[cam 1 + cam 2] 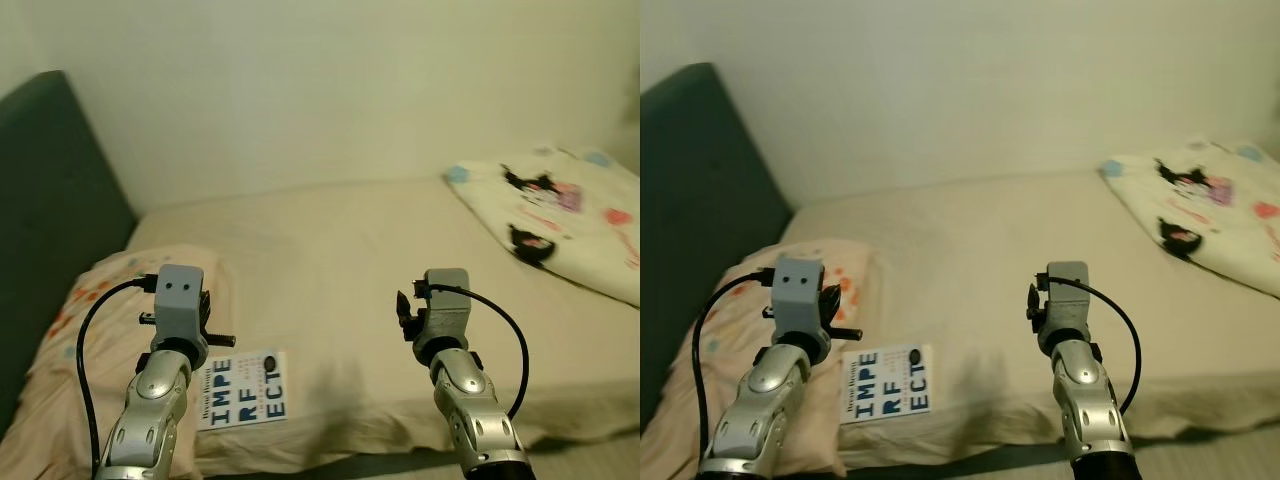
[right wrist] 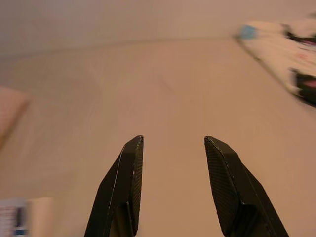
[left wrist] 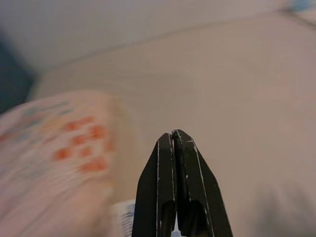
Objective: Clean up the room
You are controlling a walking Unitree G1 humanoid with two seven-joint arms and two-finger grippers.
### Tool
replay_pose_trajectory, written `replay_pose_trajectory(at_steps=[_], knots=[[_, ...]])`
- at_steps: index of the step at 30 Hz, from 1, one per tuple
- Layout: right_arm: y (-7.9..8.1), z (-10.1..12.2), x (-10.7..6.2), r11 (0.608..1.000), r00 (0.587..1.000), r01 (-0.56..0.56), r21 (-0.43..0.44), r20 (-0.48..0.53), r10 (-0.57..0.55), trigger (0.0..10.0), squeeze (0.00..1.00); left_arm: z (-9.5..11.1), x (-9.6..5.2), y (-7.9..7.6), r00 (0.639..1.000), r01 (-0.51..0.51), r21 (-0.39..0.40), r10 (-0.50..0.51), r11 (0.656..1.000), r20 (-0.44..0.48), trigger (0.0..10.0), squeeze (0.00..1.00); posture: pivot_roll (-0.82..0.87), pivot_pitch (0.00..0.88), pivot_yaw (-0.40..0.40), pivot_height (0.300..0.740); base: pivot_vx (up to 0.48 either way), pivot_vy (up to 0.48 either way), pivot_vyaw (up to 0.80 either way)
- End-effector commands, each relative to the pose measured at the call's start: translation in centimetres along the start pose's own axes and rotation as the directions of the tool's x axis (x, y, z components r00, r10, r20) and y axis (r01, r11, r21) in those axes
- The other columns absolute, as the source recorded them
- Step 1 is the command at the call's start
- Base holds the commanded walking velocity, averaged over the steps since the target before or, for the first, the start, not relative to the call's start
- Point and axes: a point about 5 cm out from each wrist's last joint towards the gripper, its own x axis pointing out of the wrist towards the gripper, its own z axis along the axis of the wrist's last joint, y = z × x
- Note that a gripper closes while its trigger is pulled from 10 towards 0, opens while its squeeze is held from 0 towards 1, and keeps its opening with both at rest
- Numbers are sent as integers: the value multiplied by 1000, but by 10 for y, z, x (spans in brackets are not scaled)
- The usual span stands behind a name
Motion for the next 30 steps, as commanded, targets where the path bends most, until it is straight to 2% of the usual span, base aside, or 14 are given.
replay_pose_trajectory(at_steps=[1,17,30], knots=[[1,-1,-1,1000,1000,0,8,-7,0,10000,0,-5,-1,3,1000,-9,2,9,1000,-18,10000,0,-94,46,30,732,0,0,0],[2,-1,0,1000,1000,-13,7,-24,14,10000,0,-4,-4,3,1000,-16,-13,15,1000,-10,10000,0,-94,51,21,732,0,0,0],[1,-2,-2,1000,999,-7,19,-35,7,10000,0,-4,-3,2,1000,-12,-9,12,1000,-11,10000,0,-93,50,21,732,0,-400,0]])
